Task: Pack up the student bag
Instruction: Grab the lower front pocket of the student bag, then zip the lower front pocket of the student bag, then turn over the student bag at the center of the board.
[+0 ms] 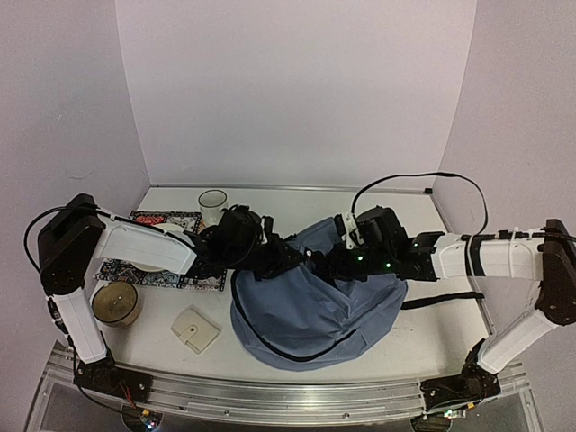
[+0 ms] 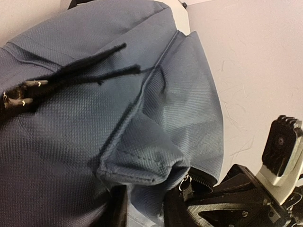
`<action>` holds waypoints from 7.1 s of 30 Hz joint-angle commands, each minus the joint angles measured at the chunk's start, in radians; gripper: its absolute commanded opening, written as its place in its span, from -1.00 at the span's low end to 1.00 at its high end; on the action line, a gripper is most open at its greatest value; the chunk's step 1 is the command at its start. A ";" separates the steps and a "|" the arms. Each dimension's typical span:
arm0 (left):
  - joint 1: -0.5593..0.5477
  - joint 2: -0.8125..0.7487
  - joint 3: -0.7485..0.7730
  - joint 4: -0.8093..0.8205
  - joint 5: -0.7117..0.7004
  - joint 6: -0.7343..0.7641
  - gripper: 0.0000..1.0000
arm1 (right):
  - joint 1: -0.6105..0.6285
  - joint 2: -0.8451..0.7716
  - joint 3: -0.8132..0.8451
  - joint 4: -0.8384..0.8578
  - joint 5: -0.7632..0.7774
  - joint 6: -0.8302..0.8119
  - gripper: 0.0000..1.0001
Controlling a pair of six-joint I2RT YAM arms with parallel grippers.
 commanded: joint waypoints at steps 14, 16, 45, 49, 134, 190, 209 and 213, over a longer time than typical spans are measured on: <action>0.044 0.050 0.100 0.020 0.010 -0.013 0.12 | 0.003 0.022 0.075 -0.098 -0.062 -0.089 -1.00; 0.048 0.070 0.119 0.020 0.014 -0.016 0.01 | 0.002 0.020 0.078 -0.101 -0.068 -0.094 -1.00; 0.161 0.125 0.175 -0.009 -0.105 -0.013 -1.00 | 0.005 -0.245 -0.151 -0.312 -0.063 -0.089 -1.00; 0.166 0.140 0.190 -0.008 -0.115 -0.030 -1.00 | 0.006 -0.277 -0.222 -0.316 -0.051 -0.056 -1.00; 0.041 -0.460 0.324 -0.538 -0.321 0.386 -0.37 | 0.415 -0.026 0.328 -0.082 0.394 -0.959 -1.00; -0.234 -0.049 0.090 0.006 -0.332 0.709 0.99 | -0.267 -0.329 0.065 0.122 0.072 -0.147 -1.00; -0.249 -0.018 0.153 0.013 -0.755 0.803 -0.92 | -0.266 -0.275 0.140 0.121 -0.032 -0.120 -1.00; -0.248 -0.158 0.098 -0.010 -0.875 0.923 -1.00 | -0.266 -0.234 0.207 0.123 -0.077 -0.115 -1.00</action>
